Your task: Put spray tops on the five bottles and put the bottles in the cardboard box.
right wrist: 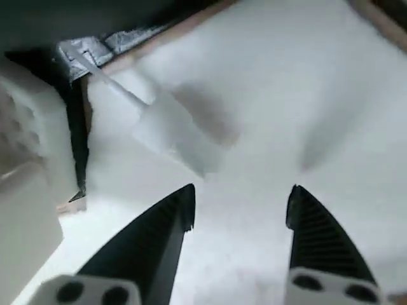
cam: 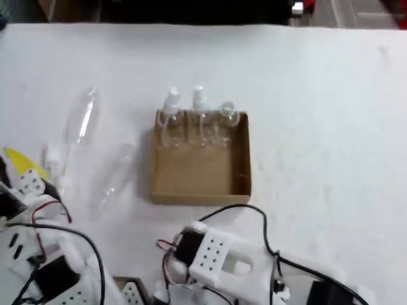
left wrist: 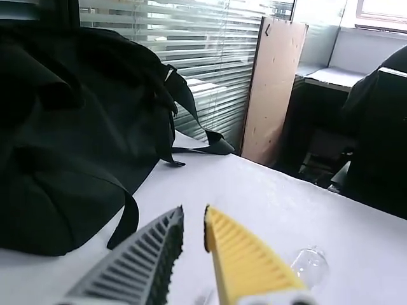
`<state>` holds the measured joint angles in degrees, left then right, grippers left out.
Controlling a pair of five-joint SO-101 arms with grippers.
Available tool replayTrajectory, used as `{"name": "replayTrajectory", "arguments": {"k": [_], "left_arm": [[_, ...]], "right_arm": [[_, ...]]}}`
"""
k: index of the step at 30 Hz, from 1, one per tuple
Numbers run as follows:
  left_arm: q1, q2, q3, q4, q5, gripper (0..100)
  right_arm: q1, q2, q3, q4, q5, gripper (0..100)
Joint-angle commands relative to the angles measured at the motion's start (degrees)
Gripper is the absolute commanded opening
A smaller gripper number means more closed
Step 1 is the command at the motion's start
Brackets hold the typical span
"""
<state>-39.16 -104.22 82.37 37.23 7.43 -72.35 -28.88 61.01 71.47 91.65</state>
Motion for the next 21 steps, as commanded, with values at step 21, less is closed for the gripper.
{"name": "replayTrajectory", "arguments": {"k": [21], "left_arm": [[-0.13, -0.66, 1.85, -0.26, -0.18, 7]], "right_arm": [[13.93, -1.19, -4.13, 6.46, 6.86, 20.9]]}}
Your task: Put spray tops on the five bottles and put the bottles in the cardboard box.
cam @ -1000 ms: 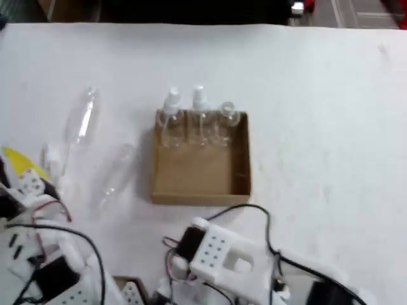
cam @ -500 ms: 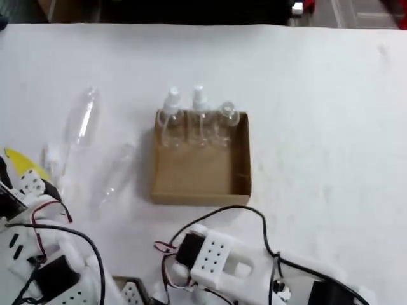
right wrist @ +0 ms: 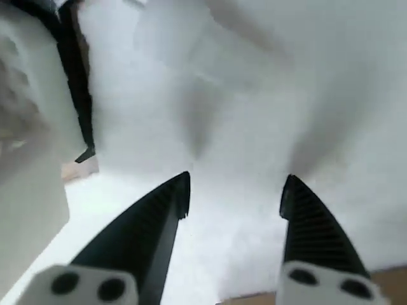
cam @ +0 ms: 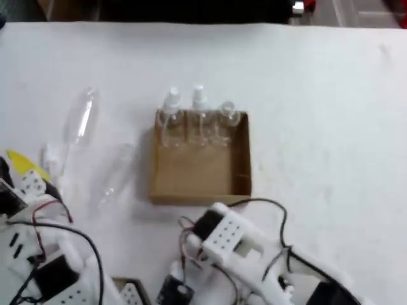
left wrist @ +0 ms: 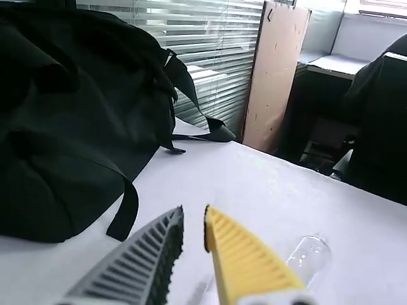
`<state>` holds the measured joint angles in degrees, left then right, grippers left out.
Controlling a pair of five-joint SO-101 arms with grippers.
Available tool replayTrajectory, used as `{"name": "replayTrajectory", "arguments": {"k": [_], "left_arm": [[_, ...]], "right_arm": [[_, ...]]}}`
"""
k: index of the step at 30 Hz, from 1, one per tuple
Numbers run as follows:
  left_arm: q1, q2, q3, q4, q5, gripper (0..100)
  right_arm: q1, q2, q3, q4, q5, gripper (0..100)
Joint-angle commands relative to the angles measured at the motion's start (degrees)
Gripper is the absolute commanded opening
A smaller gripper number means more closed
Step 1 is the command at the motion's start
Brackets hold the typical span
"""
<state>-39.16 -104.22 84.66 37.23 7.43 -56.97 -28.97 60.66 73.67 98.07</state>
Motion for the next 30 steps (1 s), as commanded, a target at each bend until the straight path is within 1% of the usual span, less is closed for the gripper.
{"name": "replayTrajectory", "arguments": {"k": [1, 2, 4, 8, 11, 14, 17, 23, 27, 30], "left_arm": [[-0.04, -0.66, -0.44, -0.26, -0.18, 7], [-0.04, -0.66, -0.44, -0.26, -0.09, 7], [-0.04, -0.66, -0.53, -0.35, -0.09, 7], [-0.04, -0.66, -0.53, -0.35, -0.09, 7], [-0.04, -0.66, -0.44, -0.35, -0.09, 7], [-0.04, -0.66, -0.26, -0.35, -0.09, 7], [-0.13, -0.66, -0.26, -0.26, -0.09, 7], [-0.13, -0.66, -0.26, -0.26, -0.09, 7], [-0.13, -0.66, -0.26, -0.18, -0.09, 7], [-0.13, -0.66, -0.26, 0.00, -0.09, 7]], "right_arm": [[-2.07, -0.92, -4.31, 4.26, 0.44, 20.9], [-2.42, -0.48, -4.66, 3.12, 0.00, 20.9], [-3.03, -0.48, -4.48, -1.98, -5.10, 20.9], [-5.85, -0.40, -4.40, -12.00, -20.75, 20.9], [-8.22, -0.66, -4.66, -18.33, -36.04, 20.9], [-9.80, -1.10, -4.84, -19.91, -46.42, 20.9], [-10.42, -0.57, -5.80, -18.15, -52.48, 20.9], [-10.59, -0.84, -4.84, -12.97, -56.97, 20.9], [-12.00, -0.57, -2.55, -14.02, -62.68, 20.9], [-13.58, -1.10, -1.23, -15.43, -68.31, 20.9]]}}
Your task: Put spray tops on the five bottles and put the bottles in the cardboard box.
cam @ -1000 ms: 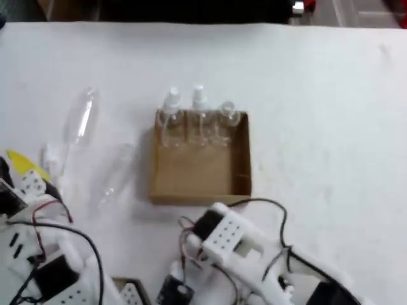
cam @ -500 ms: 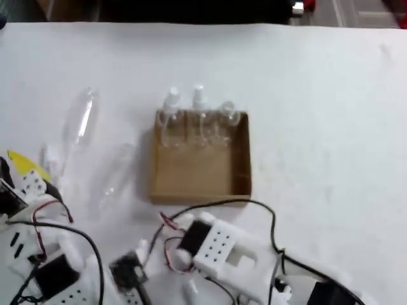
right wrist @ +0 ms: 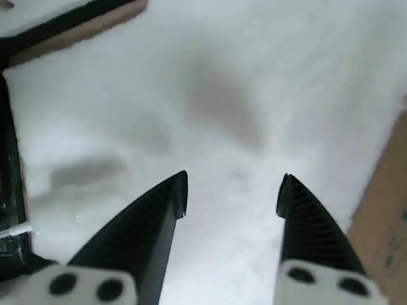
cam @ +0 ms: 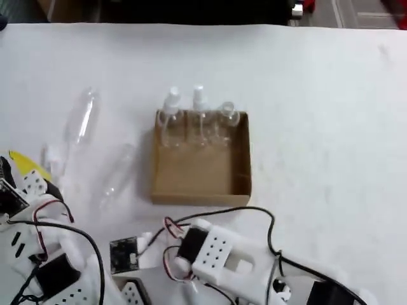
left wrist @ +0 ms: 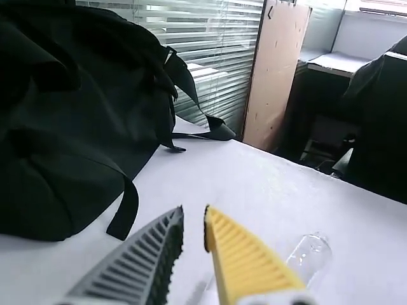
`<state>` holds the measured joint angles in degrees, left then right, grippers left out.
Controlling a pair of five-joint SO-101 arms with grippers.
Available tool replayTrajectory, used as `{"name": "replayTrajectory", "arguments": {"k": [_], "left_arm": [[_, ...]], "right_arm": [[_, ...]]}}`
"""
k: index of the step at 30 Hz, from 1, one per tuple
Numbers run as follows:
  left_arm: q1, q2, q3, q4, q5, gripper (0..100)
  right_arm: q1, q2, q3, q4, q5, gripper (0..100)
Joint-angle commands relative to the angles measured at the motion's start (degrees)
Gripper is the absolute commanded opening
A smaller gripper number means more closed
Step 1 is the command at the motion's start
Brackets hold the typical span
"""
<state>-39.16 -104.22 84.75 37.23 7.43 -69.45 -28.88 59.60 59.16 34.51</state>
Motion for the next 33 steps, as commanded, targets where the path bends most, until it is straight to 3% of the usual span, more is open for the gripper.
{"name": "replayTrajectory", "arguments": {"k": [1, 7, 10, 15, 19, 24, 28, 33], "left_arm": [[-0.22, -0.66, -0.35, 0.00, -0.09, 7], [-3.56, -0.66, -0.62, -0.35, -0.35, 7], [-4.88, -0.66, -0.62, -0.35, -0.26, 7], [-4.79, -0.66, -0.62, -0.35, -0.18, 7], [-4.79, -0.66, -0.62, -0.35, -0.18, 7], [-4.79, -0.66, -0.62, -0.35, -0.18, 7], [-4.79, -0.66, -0.62, -0.35, -0.18, 7], [-4.79, -0.66, -0.53, -0.35, -0.18, 7]], "right_arm": [[-1.19, -1.19, -0.62, -0.92, -6.59, 20.9], [-2.15, -0.66, -4.48, 4.44, -14.24, 20.9], [-6.99, -0.57, -4.31, 6.46, -16.26, 20.9], [-13.85, -0.57, -3.60, 4.97, -17.14, 20.9], [-14.11, -0.57, -1.41, 2.51, -17.14, 20.9], [-8.13, -0.48, -0.53, 2.59, -16.18, 20.9], [-4.70, 1.36, 2.90, 3.82, -5.45, 20.9], [-0.31, 7.78, 0.79, 4.35, -3.60, 20.9]]}}
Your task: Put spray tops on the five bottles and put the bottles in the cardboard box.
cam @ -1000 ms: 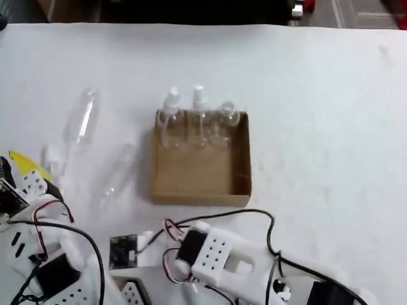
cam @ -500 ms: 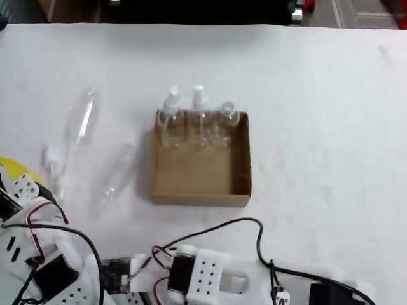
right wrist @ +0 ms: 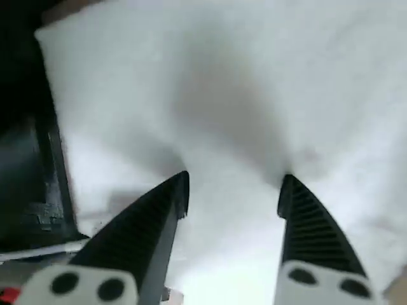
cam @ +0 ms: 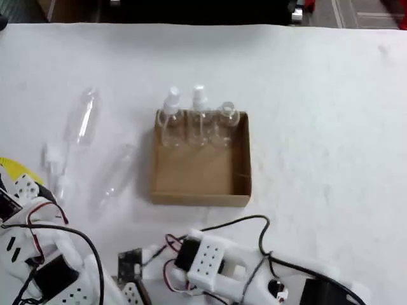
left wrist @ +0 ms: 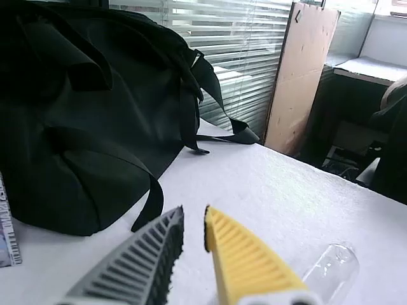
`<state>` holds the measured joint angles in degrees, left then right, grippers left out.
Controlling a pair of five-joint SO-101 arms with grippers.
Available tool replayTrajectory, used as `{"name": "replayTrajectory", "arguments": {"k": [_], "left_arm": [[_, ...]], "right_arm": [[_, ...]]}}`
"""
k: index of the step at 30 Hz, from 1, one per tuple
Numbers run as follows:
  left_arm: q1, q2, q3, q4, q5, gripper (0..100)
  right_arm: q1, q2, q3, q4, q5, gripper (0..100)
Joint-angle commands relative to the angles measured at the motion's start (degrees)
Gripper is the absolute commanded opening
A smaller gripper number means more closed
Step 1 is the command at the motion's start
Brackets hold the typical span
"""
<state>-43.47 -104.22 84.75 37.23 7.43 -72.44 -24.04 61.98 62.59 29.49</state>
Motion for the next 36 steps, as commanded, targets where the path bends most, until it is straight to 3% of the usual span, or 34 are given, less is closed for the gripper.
{"name": "replayTrajectory", "arguments": {"k": [1, 6, 14, 18, 22, 26, 30, 36], "left_arm": [[-0.48, -0.66, -0.53, -0.35, -0.18, 7], [-0.40, -0.66, -0.44, -0.35, -0.18, 7], [-0.40, -0.66, -0.35, -0.35, -0.18, 7], [-0.40, -0.66, -0.35, -0.35, -0.18, 7], [2.33, -0.66, -0.35, 0.00, -0.09, 7], [2.95, -0.66, -0.35, 0.00, -0.18, 7], [3.03, -0.66, -0.26, 0.00, -0.18, 7], [2.95, -0.66, -0.26, 0.09, -0.35, 7]], "right_arm": [[3.30, 3.91, -1.76, 1.19, 1.85, 20.9], [11.56, 5.41, -2.46, 3.03, 13.63, 20.9], [27.82, 5.41, -2.73, 11.38, 46.07, 20.9], [32.22, 4.26, -5.89, 20.00, 59.60, 20.9], [31.08, -2.15, -12.22, 26.95, 60.84, 20.9], [24.31, -10.95, -9.32, 30.64, 61.36, 20.9], [14.81, -18.33, 0.70, 23.08, 60.84, 20.9], [9.80, -18.15, 5.71, 16.84, 60.84, 20.9]]}}
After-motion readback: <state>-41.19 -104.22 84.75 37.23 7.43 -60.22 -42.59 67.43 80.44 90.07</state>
